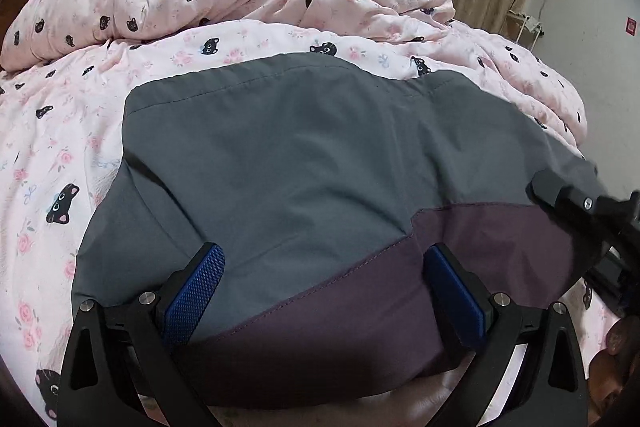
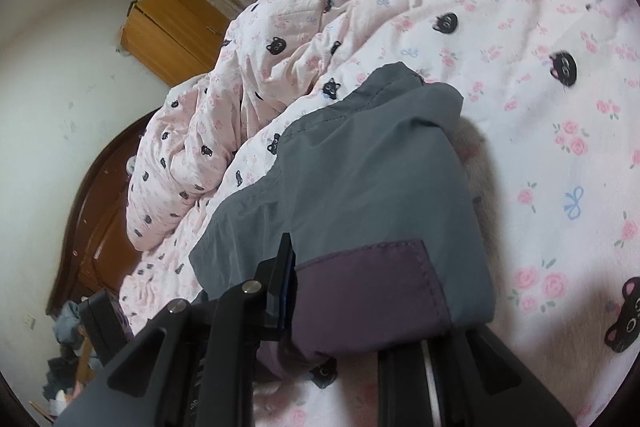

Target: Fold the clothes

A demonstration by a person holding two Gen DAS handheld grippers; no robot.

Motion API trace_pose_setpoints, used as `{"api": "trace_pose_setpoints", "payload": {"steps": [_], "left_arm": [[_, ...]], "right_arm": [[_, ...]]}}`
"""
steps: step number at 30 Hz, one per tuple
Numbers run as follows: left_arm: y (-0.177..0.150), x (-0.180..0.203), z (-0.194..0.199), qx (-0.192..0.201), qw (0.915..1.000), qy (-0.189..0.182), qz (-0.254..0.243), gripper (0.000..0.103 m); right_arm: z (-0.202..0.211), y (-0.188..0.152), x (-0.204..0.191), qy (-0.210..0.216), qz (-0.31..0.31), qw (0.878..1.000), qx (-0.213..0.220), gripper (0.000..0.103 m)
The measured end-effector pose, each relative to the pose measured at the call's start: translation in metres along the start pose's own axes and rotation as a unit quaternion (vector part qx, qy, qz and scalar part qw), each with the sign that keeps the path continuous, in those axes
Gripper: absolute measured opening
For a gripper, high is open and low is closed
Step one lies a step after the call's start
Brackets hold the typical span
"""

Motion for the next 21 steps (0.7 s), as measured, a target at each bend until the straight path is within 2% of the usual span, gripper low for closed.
{"api": "trace_pose_setpoints", "payload": {"steps": [4, 6, 9, 11, 13, 15, 17, 21], "left_arm": [[0.007, -0.011, 0.012, 0.004, 0.9989, -0.033, 0.034, 0.099], [0.015, -0.024, 0.027, 0.032, 0.9959, -0.050, 0.069, 0.099], [0.028, -0.043, 0.039, 0.069, 0.9944, -0.034, 0.072, 0.099], [0.029, -0.048, 0.022, 0.041, 0.9966, -0.039, 0.060, 0.099], [0.020, -0.048, -0.005, -0.007, 0.9974, -0.051, 0.050, 0.102], [0.018, -0.045, -0.007, -0.007, 0.9980, -0.045, 0.043, 0.102], [0.017, -0.042, -0.008, -0.005, 0.9986, -0.037, 0.037, 0.102], [0.017, -0.054, -0.004, 0.003, 0.9951, -0.069, 0.071, 0.102]], "right_arm": [[0.005, -0.002, -0.029, -0.031, 0.078, 0.996, 0.013, 0.019], [0.009, -0.003, -0.041, -0.043, 0.106, 0.993, 0.021, 0.018], [0.011, -0.005, -0.052, -0.059, 0.138, 0.988, 0.027, 0.017], [0.011, -0.010, -0.059, -0.073, 0.162, 0.984, 0.032, 0.017], [0.010, -0.014, -0.064, -0.080, 0.173, 0.981, 0.033, 0.017], [0.006, -0.019, -0.069, -0.091, 0.182, 0.979, 0.029, 0.016], [0.002, -0.026, -0.078, -0.109, 0.211, 0.971, 0.035, 0.016], [0.000, -0.039, -0.098, -0.133, 0.276, 0.951, 0.047, 0.016]]}}
Point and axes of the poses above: each gripper's, at about its wrist camera, not at the fingertips, and z roughly against the way its jaws point, x to its right, y to its top, the point moved 3 cm from there along -z, roughly the way its jaws point, and after that the axes turned 13 degrees about -z, right-handed, at the moved point
